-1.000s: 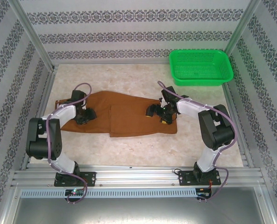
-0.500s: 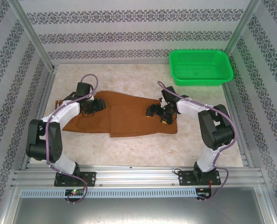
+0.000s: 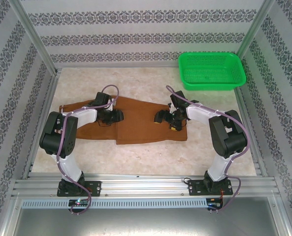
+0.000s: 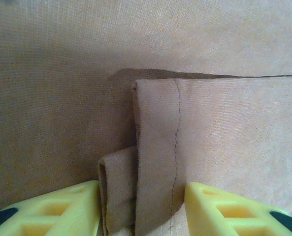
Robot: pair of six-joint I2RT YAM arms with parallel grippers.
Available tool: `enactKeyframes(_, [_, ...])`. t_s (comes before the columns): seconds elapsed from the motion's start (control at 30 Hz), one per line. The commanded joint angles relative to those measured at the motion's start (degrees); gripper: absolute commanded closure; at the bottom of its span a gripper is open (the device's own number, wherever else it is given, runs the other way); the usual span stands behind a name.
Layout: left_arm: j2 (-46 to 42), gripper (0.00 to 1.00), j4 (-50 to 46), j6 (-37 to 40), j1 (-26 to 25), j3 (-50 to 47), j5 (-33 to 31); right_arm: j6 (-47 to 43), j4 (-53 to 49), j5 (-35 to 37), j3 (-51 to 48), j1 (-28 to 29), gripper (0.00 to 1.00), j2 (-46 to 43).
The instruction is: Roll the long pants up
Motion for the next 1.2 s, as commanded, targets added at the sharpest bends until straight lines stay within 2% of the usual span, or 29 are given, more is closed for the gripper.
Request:
enactKeyframes(0.0, [2.81,0.74,1.72,-0.49,-1.6,0.56,2.86,-0.52,-4.21,3.9,-0.94,-0.5,0.06,3.35])
enactKeyframes(0.1, [3.37,1.0,2.53,-0.84,-1.68,0.69,4.52,-0.3,-4.27,3.98,-0.65,-0.3,0.06,4.2])
enactKeyframes(0.27, [-2.11,1.0,-1.44,-0.71,-1.66,1.59,3.92,0.68,-3.9,4.35,-1.31,-0.41,0.06,1.83])
enactKeyframes(0.37, [-5.48,0.97,-9.11,1.13,-1.7,6.1,2.37,0.5,-4.83,4.73,-0.83,-0.8,0.06,-0.07])
enactKeyframes(0.47, [-6.71,0.88,-15.87,2.63,-1.67,10.74,0.53,-0.08,-5.59,4.72,0.17,-1.03,0.06,-0.44])
enactKeyframes(0.57, [-7.58,0.89,-18.54,2.73,-1.67,12.47,-0.83,-0.46,-6.21,4.38,1.16,-1.09,0.07,0.36])
enactKeyframes(0.63, [-8.81,0.95,-19.29,3.04,-1.73,12.71,-1.71,-0.38,-5.98,4.4,1.2,-1.1,0.07,0.4])
enactKeyframes(0.67, [-9.68,0.93,-20.2,3.47,-1.6,12.79,-3.29,-0.36,-5.82,4.5,1.11,-1.17,0.07,0.21])
enactKeyframes(0.77, [-9.2,0.7,-25.34,5.66,-1.43,15.39,-5.94,-0.89,-6.27,4.0,1.86,-1.37,0.07,0.83])
enactKeyframes(0.9, [-7.11,0.64,-24.45,5.19,-1.48,15.12,-3.16,-1.37,-6.1,3.37,2.67,-1.53,0.07,2.51])
enactKeyframes(1.17, [-1.57,0.65,-19.28,3.56,-1.46,13.72,-0.39,-1.02,-4.69,2.85,2.0,-1.46,0.07,3.65])
